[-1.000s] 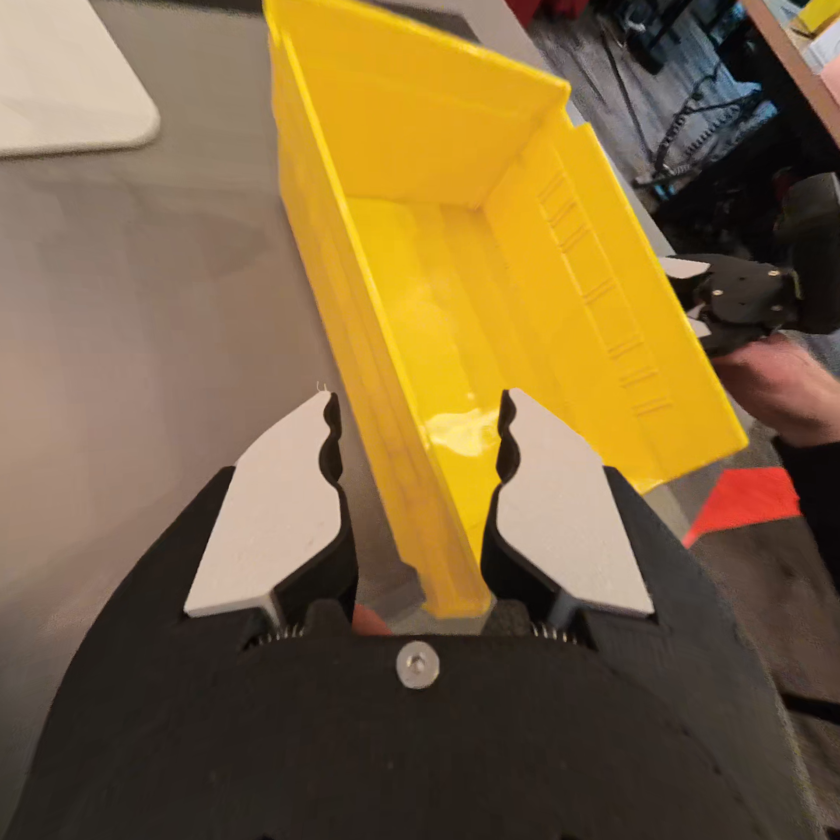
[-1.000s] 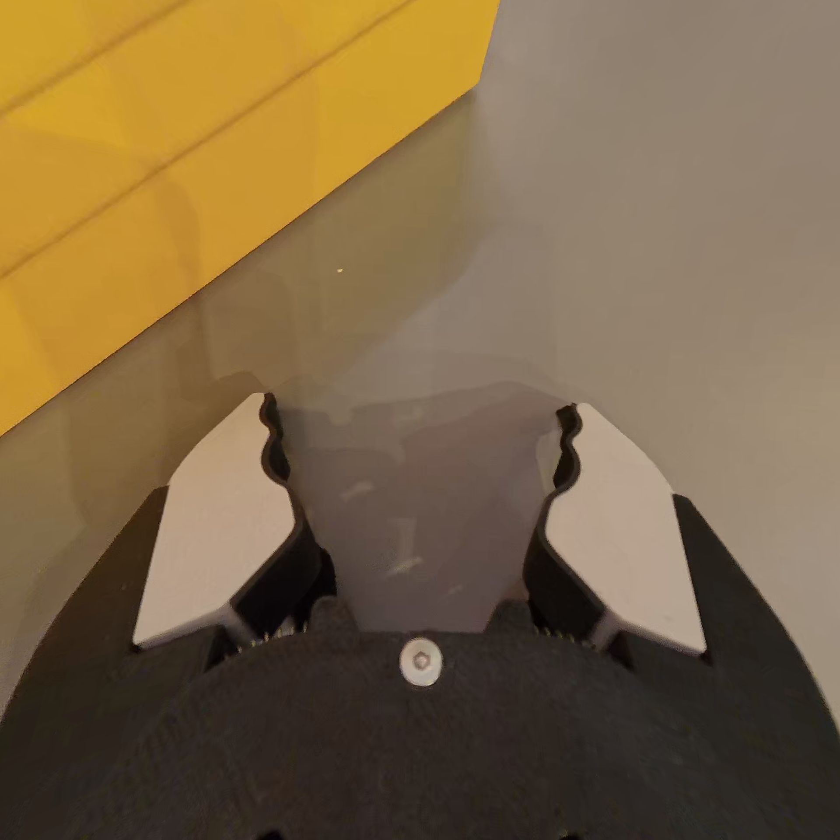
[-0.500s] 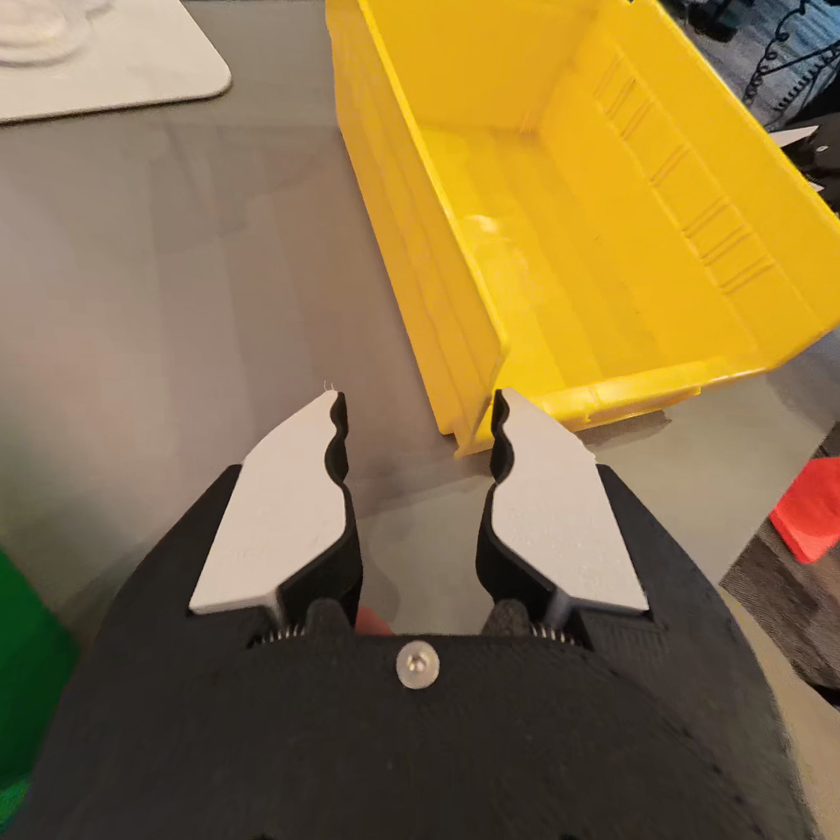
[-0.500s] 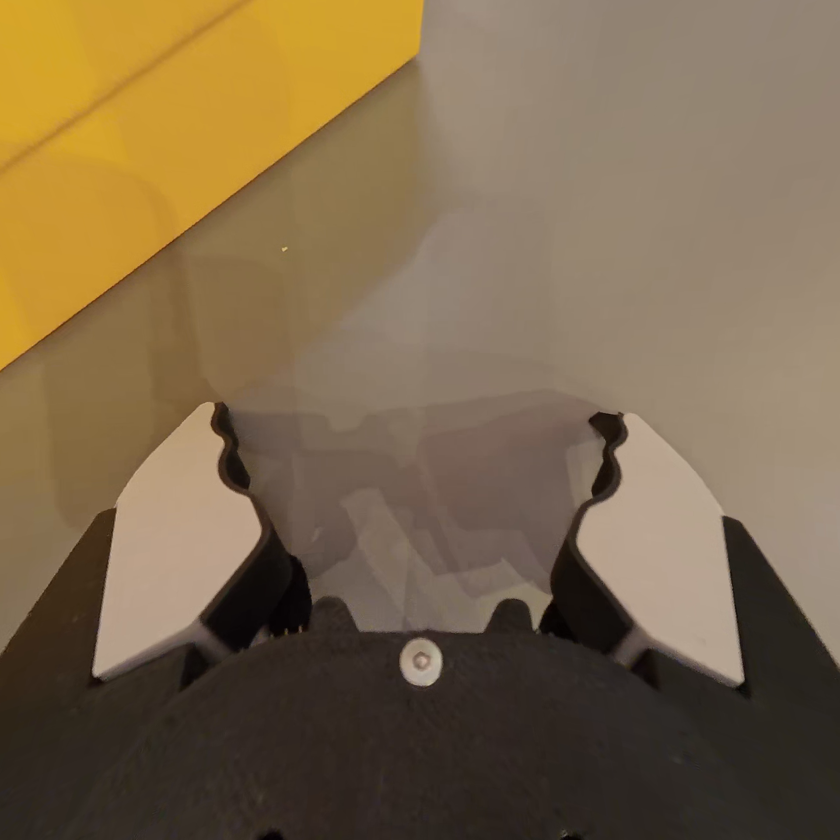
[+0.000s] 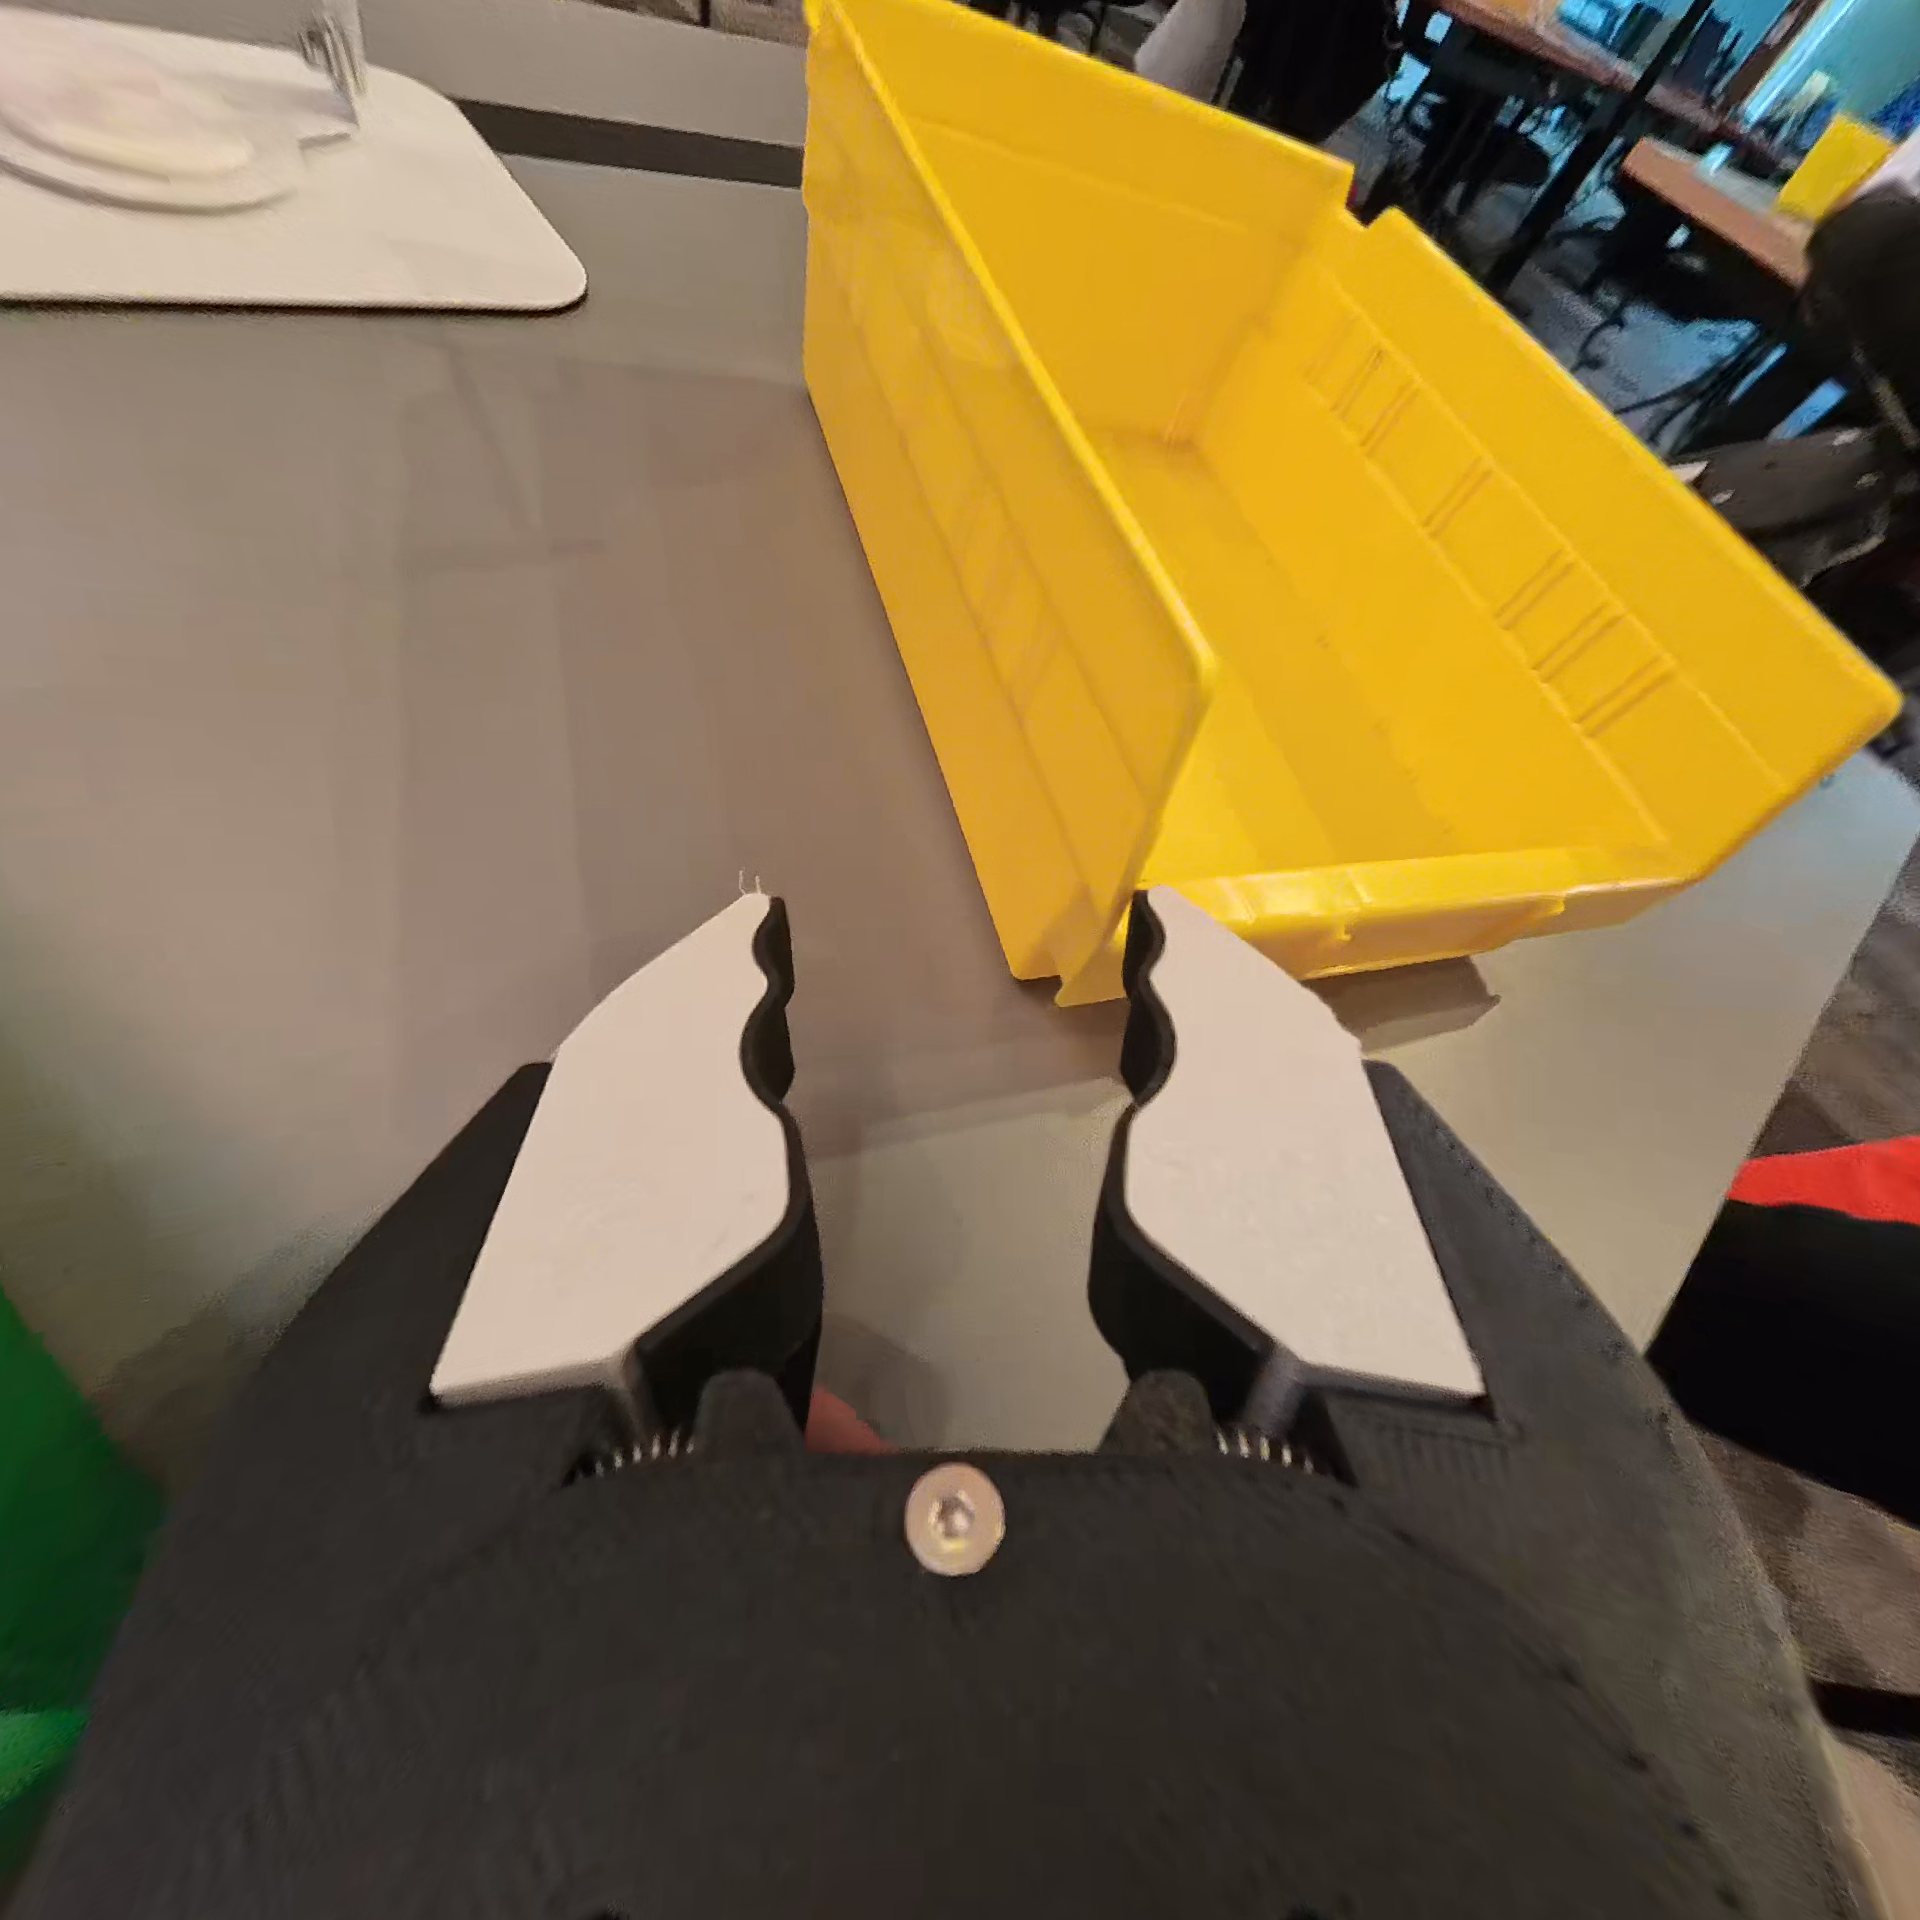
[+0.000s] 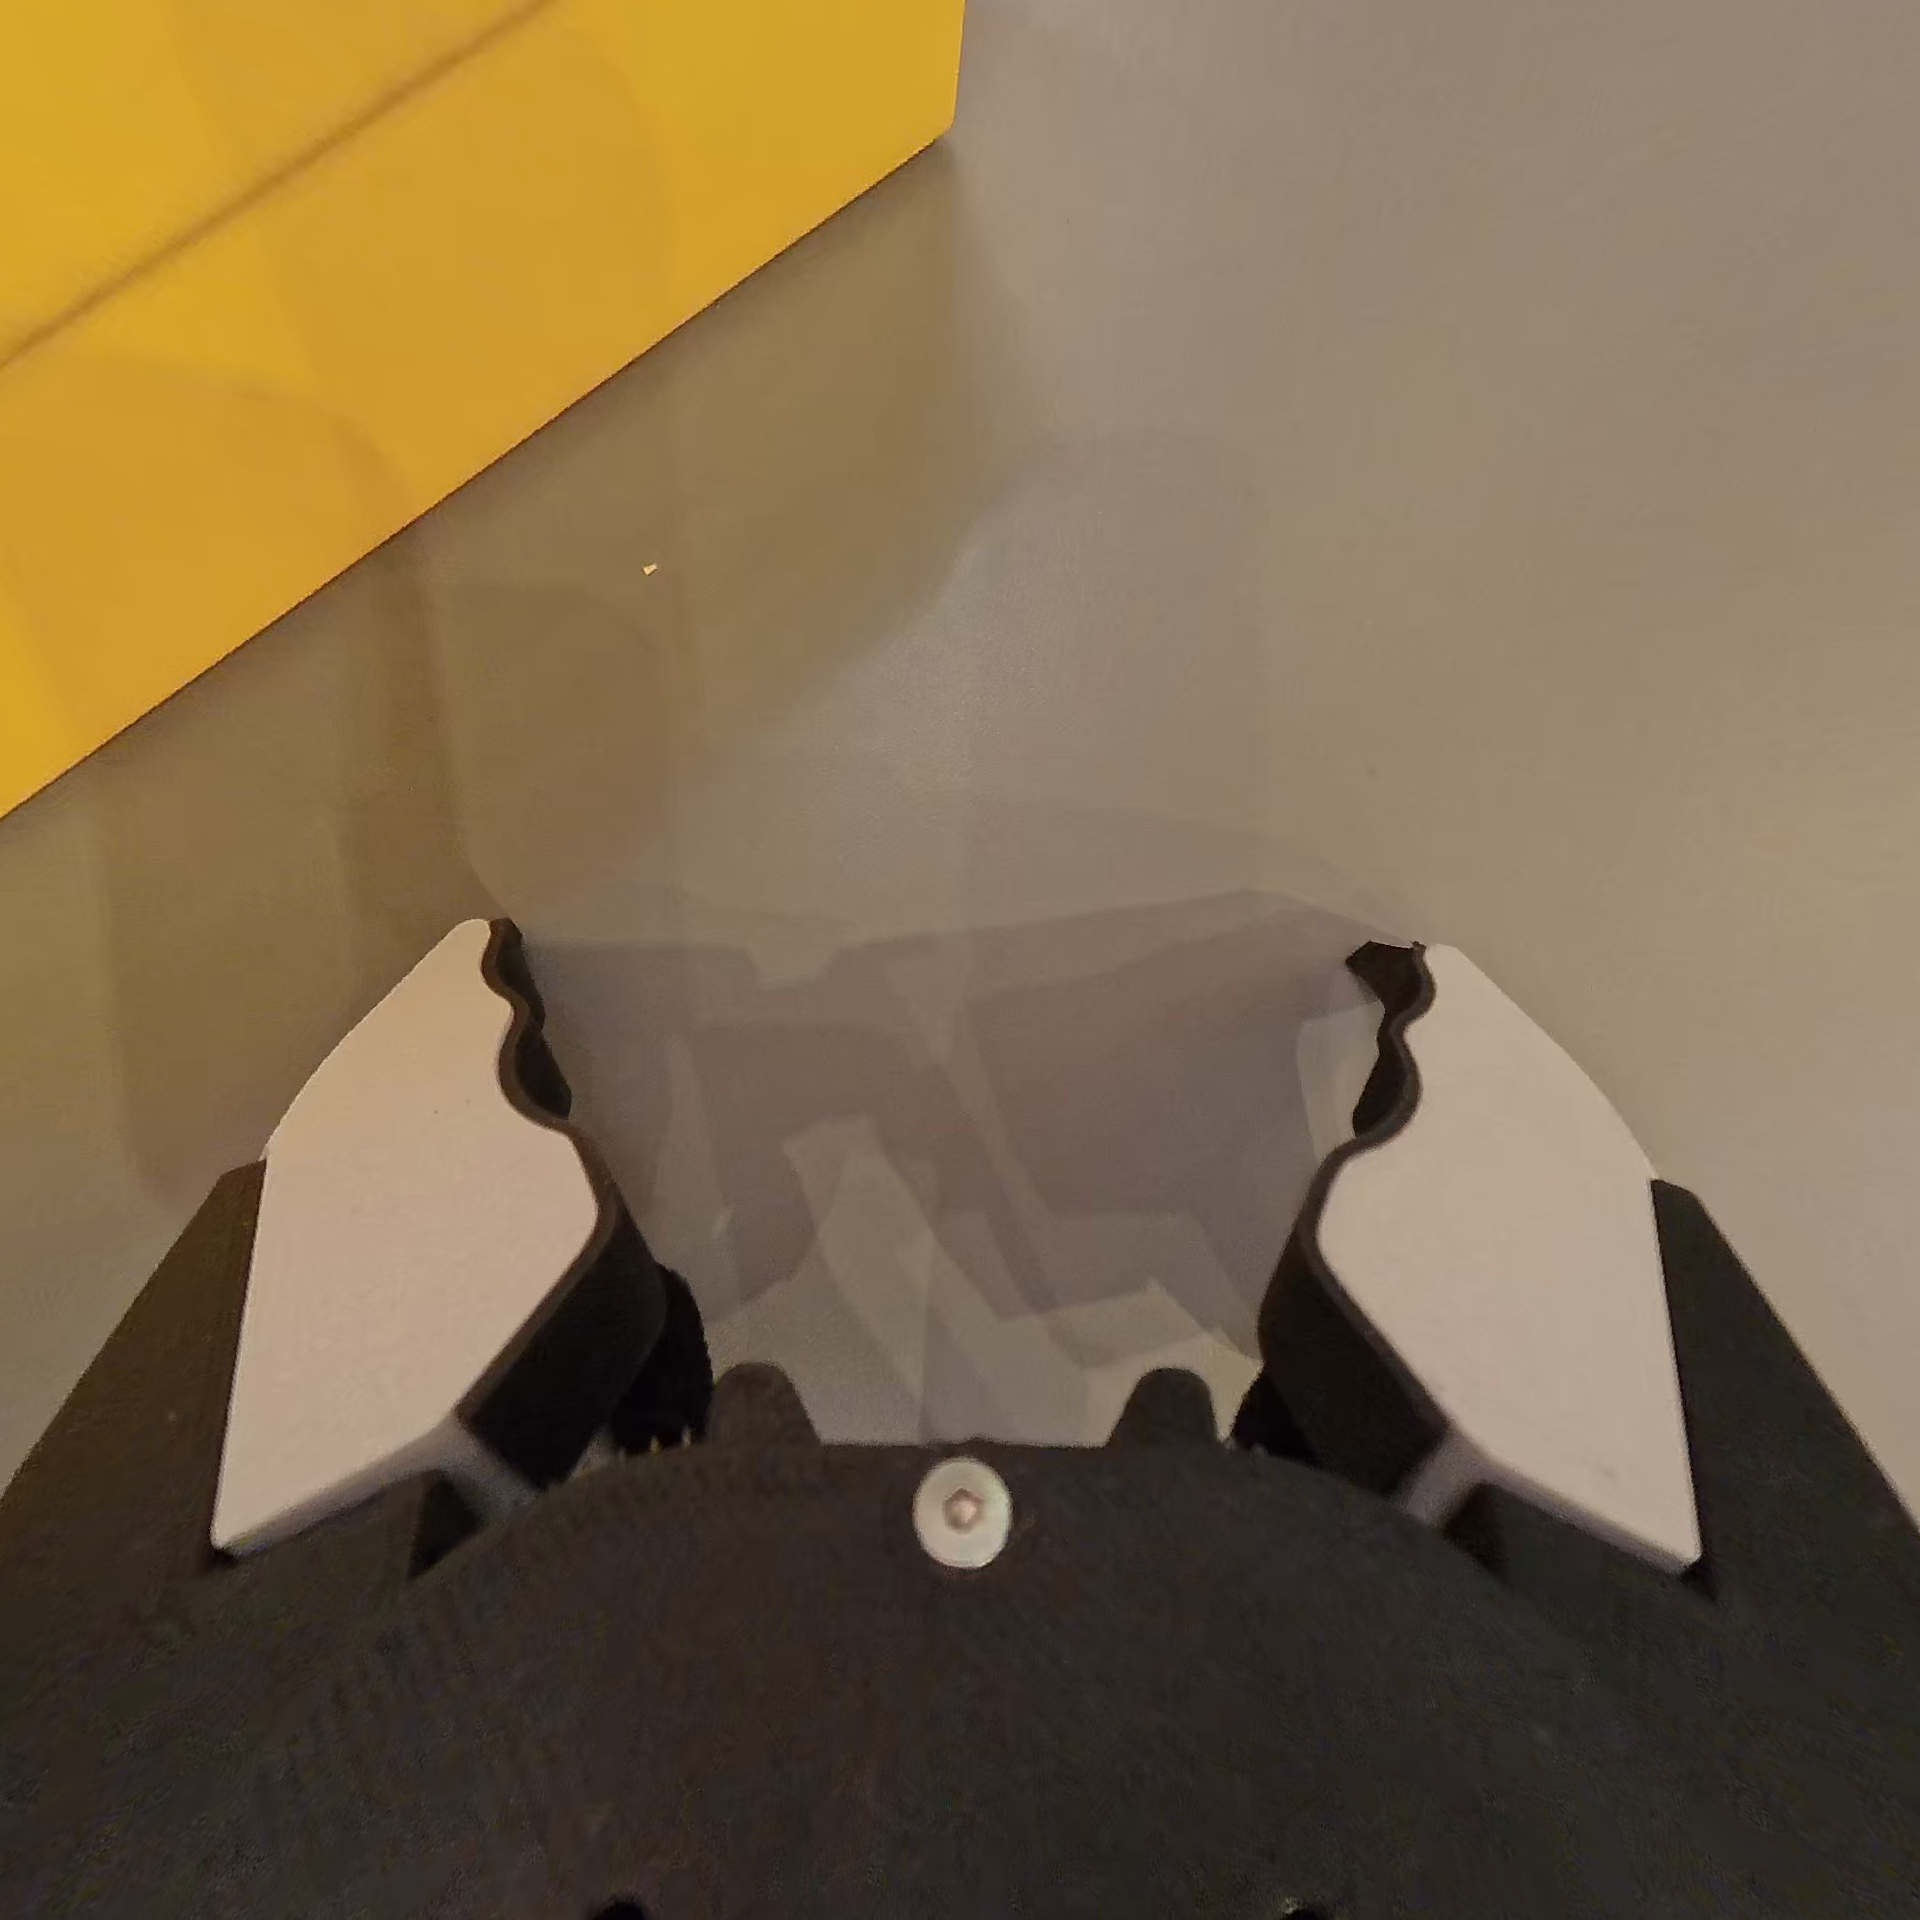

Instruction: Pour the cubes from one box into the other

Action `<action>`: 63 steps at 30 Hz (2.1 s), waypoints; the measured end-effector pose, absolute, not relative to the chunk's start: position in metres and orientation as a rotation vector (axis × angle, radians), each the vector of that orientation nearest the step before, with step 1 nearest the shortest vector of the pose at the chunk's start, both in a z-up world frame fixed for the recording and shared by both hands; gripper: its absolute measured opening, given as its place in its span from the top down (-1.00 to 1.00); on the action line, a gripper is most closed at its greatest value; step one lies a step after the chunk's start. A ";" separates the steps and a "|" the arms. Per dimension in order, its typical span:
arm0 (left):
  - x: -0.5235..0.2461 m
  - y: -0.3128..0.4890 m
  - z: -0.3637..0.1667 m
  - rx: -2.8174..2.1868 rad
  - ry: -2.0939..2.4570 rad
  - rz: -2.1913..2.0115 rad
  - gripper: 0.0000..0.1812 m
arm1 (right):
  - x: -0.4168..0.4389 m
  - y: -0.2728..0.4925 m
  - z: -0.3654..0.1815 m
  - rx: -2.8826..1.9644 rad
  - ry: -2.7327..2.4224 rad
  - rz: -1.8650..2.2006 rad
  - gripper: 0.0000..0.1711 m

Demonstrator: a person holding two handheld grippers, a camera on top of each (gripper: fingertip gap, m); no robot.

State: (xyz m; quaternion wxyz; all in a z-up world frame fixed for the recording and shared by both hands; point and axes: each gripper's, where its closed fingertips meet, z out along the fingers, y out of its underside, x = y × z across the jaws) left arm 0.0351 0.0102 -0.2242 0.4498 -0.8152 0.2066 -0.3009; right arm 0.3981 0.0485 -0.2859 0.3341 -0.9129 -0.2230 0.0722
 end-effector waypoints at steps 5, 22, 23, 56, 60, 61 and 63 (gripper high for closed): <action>0.030 0.015 -0.221 -2.000 0.431 -0.837 0.39 | 0.398 0.048 -0.286 -2.383 -0.582 0.188 -0.66; 0.041 0.024 -0.222 -2.008 0.464 -0.884 0.44 | 0.398 0.048 -0.286 -2.383 -0.582 0.188 -0.66; 0.041 0.024 -0.223 -2.011 0.466 -0.880 0.44 | 0.398 0.048 -0.286 -2.383 -0.582 0.188 -0.66; 0.024 0.046 -0.242 -2.157 0.223 -0.623 0.09 | 0.398 0.048 -0.286 -2.383 -0.582 0.188 -0.66; 0.024 0.046 -0.241 -2.154 0.221 -0.615 0.08 | 0.398 0.048 -0.286 -2.383 -0.582 0.188 -0.66; 0.024 0.046 -0.241 -2.153 0.223 -0.619 0.09 | 0.398 0.048 -0.286 -2.383 -0.582 0.188 -0.66; 0.024 0.046 -0.241 -2.151 0.226 -0.629 0.10 | 0.398 0.048 -0.286 -2.383 -0.582 0.188 -0.66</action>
